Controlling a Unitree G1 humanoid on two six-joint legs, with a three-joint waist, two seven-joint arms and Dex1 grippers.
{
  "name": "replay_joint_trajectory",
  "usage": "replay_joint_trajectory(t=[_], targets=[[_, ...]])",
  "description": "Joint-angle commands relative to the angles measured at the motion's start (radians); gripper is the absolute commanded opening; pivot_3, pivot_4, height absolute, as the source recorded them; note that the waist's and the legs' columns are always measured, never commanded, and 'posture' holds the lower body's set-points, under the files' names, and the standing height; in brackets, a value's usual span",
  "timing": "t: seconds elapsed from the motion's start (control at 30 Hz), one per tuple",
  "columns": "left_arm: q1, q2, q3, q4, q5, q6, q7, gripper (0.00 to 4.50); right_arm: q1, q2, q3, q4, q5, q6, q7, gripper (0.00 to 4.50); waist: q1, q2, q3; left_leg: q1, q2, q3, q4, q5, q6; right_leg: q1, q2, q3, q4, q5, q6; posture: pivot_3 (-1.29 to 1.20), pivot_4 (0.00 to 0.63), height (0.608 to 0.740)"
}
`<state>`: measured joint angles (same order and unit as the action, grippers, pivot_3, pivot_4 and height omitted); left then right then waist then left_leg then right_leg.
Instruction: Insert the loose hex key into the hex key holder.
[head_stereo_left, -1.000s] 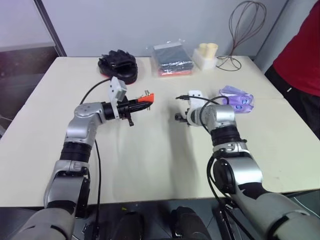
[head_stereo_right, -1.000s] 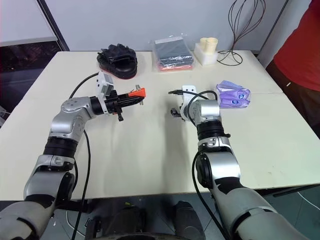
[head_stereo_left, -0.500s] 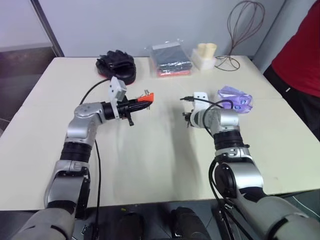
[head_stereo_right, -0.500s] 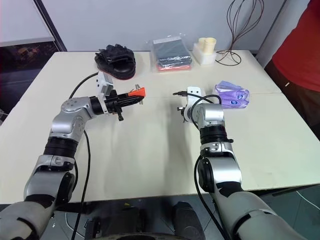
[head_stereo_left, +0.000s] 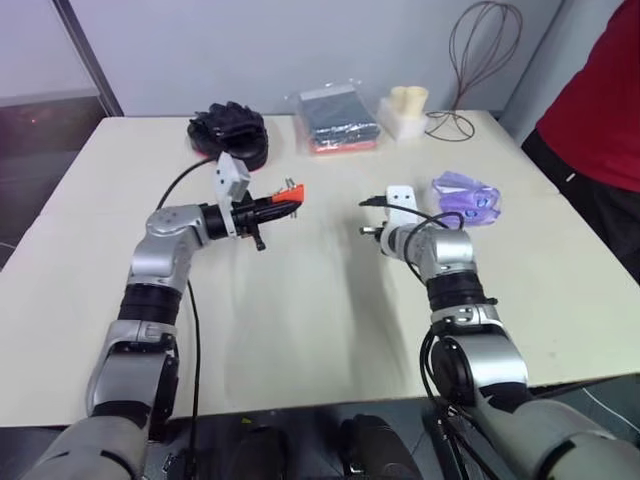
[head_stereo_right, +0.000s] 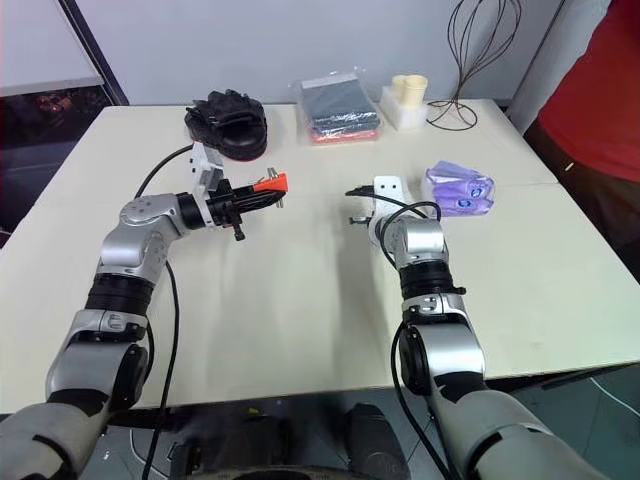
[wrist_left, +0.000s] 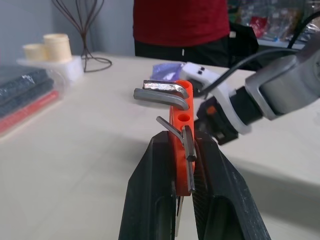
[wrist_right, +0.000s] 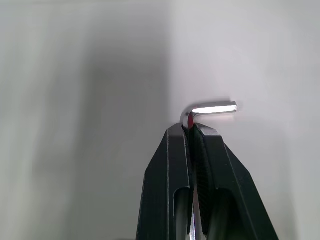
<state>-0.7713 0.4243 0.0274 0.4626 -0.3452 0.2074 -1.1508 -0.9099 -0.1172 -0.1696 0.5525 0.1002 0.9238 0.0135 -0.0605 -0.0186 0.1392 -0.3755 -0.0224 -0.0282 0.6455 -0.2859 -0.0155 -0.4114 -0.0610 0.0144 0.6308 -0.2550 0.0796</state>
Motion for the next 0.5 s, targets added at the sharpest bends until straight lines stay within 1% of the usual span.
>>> replay_joint_trajectory(t=[0.03, 0.1, 0.17, 0.2, 0.27, 0.33, 0.5], targets=[[-0.052, 0.008, 0.006, 0.030, -0.010, -0.014, -0.033, 0.00, -0.028, -0.025, -0.026, -0.115, 0.028, -0.041, 0.012, 0.04, 0.006, 0.006, 0.004, -0.003, 0.000, 0.000, 0.000, 0.000, 0.000, -0.003, 0.000, 0.000, 0.000, 0.000, 0.001, 0.00, 0.150, 0.740], [-0.083, 0.002, -0.002, 0.078, -0.005, -0.019, -0.057, 0.00, -0.032, -0.024, -0.041, -0.192, 0.056, -0.090, 0.031, 0.04, 0.015, 0.008, 0.005, -0.021, 0.000, 0.000, 0.001, 0.001, -0.001, -0.024, 0.001, 0.000, 0.005, 0.002, 0.003, 0.00, 0.150, 0.740], [-0.127, -0.008, -0.008, 0.148, 0.008, -0.039, -0.078, 0.00, -0.036, -0.020, -0.055, -0.263, 0.083, -0.153, 0.050, 0.04, 0.016, 0.008, 0.005, -0.035, -0.001, 0.001, 0.004, 0.005, -0.008, -0.041, 0.001, 0.000, 0.018, 0.002, 0.003, 0.00, 0.150, 0.740], [-0.156, -0.016, -0.009, 0.190, 0.011, -0.046, -0.089, 0.00, -0.039, -0.020, -0.055, -0.296, 0.096, -0.192, 0.071, 0.04, 0.016, 0.008, 0.005, -0.037, -0.001, 0.002, 0.003, 0.007, -0.011, -0.045, 0.001, 0.000, 0.020, 0.002, 0.003, 0.00, 0.150, 0.740], [-0.213, -0.031, -0.011, 0.278, 0.025, -0.074, -0.107, 0.00, -0.048, -0.024, -0.054, -0.342, 0.110, -0.262, 0.094, 0.04, 0.016, 0.008, 0.006, -0.041, -0.002, 0.002, 0.002, 0.007, -0.011, -0.049, 0.002, 0.000, 0.019, 0.002, 0.004, 0.00, 0.150, 0.740], [-0.272, -0.049, -0.013, 0.367, 0.045, -0.112, -0.123, 0.00, -0.060, -0.017, -0.070, -0.376, 0.145, -0.316, 0.115, 0.04, 0.017, 0.007, 0.006, -0.042, -0.002, 0.003, 0.003, 0.007, -0.011, -0.049, 0.002, -0.001, 0.018, 0.002, 0.004, 0.00, 0.150, 0.740], [-0.412, -0.105, -0.003, 0.546, 0.074, -0.175, -0.154, 0.00, -0.095, 0.041, -0.148, -0.428, 0.319, -0.392, 0.183, 0.04, 0.018, 0.007, 0.006, -0.042, -0.003, 0.004, 0.005, 0.005, -0.006, -0.048, 0.004, -0.002, 0.017, 0.002, 0.005, 0.00, 0.150, 0.740]])
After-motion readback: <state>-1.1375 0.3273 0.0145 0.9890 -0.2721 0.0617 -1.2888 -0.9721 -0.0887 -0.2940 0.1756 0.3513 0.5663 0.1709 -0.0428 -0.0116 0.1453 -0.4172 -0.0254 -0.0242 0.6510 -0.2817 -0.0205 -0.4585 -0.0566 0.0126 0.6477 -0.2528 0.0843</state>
